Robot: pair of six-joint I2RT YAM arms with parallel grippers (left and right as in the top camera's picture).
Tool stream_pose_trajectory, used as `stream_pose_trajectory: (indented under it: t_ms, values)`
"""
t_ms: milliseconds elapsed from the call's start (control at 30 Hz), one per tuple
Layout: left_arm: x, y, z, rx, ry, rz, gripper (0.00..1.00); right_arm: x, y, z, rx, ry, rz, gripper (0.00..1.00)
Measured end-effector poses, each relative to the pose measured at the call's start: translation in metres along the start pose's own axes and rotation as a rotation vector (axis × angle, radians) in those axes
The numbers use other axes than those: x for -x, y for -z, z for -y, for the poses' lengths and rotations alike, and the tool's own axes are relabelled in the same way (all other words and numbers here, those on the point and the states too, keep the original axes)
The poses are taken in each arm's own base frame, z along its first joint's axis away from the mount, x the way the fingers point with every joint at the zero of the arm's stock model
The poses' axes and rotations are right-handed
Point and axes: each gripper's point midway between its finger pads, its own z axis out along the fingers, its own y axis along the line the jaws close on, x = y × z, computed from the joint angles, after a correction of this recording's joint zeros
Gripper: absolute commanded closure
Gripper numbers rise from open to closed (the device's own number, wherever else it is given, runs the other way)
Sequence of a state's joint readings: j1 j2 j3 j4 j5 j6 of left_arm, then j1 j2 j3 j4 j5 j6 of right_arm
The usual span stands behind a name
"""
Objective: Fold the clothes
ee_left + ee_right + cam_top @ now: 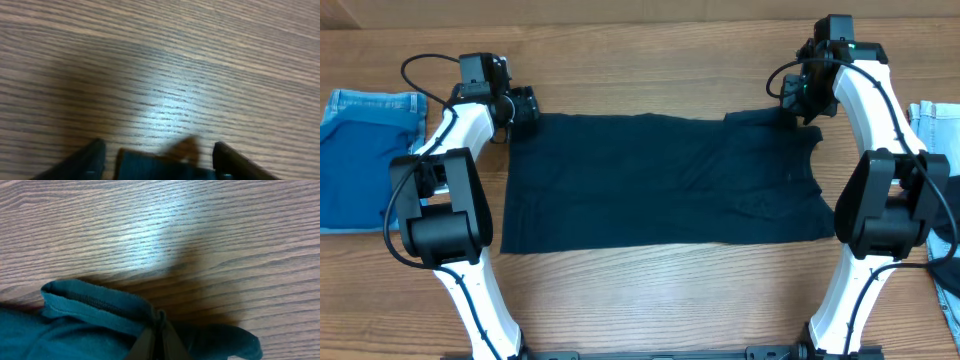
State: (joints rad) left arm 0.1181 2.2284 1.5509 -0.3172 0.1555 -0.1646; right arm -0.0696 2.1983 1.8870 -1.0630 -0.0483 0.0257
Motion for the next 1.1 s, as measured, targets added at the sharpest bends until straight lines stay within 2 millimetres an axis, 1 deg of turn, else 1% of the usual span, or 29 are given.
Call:
stream_pose_trajectory:
  t_ms: [33, 67, 133, 167, 200, 233, 267, 333, 467, 600, 733, 767, 833, 900, 933, 967, 1000, 1033, 1100]
  values:
    - [0.0, -0.001, 0.001, -0.006, -0.004, -0.001, 0.52, 0.0, 0.0, 0.0, 0.0, 0.0, 0.0, 0.96]
    - [-0.001, -0.001, 0.002, -0.011, -0.007, -0.003, 0.55, 0.0, 0.0, 0.0, 0.0, 0.0, 0.0, 0.96]
    - [-0.002, -0.002, 0.003, -0.021, -0.006, -0.007, 0.57, 0.0, 0.0, 0.0, 0.0, 0.0, -0.001, 0.96]
    - [-0.002, -0.002, 0.004, -0.027, -0.007, -0.009, 0.59, 0.0, 0.0, 0.0, 0.0, 0.0, 0.0, 0.96]
    - [-0.003, -0.002, 0.005, -0.031, -0.007, -0.01, 0.66, 0.0, 0.0, 0.0, 0.0, 0.0, -0.001, 0.96]
    - [-0.003, -0.002, 0.005, -0.032, -0.007, -0.011, 0.8, 0.0, 0.0, 0.0, 0.0, 0.0, -0.001, 0.96]
    - [-0.003, -0.002, 0.005, -0.034, -0.004, -0.012, 0.91, 0.0, 0.0, 0.0, 0.0, 0.0, -0.001, 0.96]
    - [-0.006, -0.003, 0.005, -0.034, -0.003, -0.024, 0.96, 0.0, 0.0, 0.0, 0.0, 0.0, -0.002, 0.96]
    - [-0.01, -0.003, 0.005, -0.035, -0.001, -0.043, 0.96, 0.0, 0.0, 0.0, 0.0, 0.0, -0.002, 0.96]
    - [-0.016, 0.002, 0.005, -0.031, 0.007, -0.084, 0.96, 0.0, 0.0, 0.0, 0.0, -0.006, -0.001, 0.96]
    - [-0.028, 0.015, 0.005, -0.019, 0.018, -0.146, 0.96, 0.0, 0.001, 0.0, 0.0, -0.064, 0.0, 0.96]
    - [-0.029, 0.022, 0.006, -0.018, 0.019, -0.154, 0.96, 0.0, 0.003, 0.0, 0.0, -0.076, 0.003, 0.96]
    - [-0.019, 0.042, 0.011, -0.021, 0.016, -0.133, 0.96, 0.001, 0.008, -0.001, 0.002, -0.09, 0.013, 0.96]
    - [-0.007, 0.068, 0.015, -0.013, 0.01, -0.1, 0.96, 0.003, 0.023, -0.001, 0.005, -0.13, 0.035, 0.96]
    - [-0.002, 0.08, 0.016, -0.007, 0.01, -0.084, 0.96, 0.004, 0.028, -0.001, 0.006, -0.139, 0.044, 0.96]
    - [0.002, 0.088, 0.017, -0.003, 0.009, -0.073, 0.96, 0.007, 0.038, 0.0, 0.009, -0.158, 0.064, 0.96]
    - [0.009, 0.104, 0.018, 0.006, 0.007, -0.046, 0.96, 0.009, 0.044, 0.001, 0.01, -0.17, 0.079, 0.96]
    - [0.011, 0.112, 0.019, 0.01, 0.007, -0.039, 0.96, 0.01, 0.049, 0.003, 0.011, -0.177, 0.088, 0.96]
    - [0.01, 0.122, 0.019, 0.018, 0.009, -0.04, 0.96, 0.011, 0.057, 0.006, 0.011, -0.194, 0.105, 0.96]
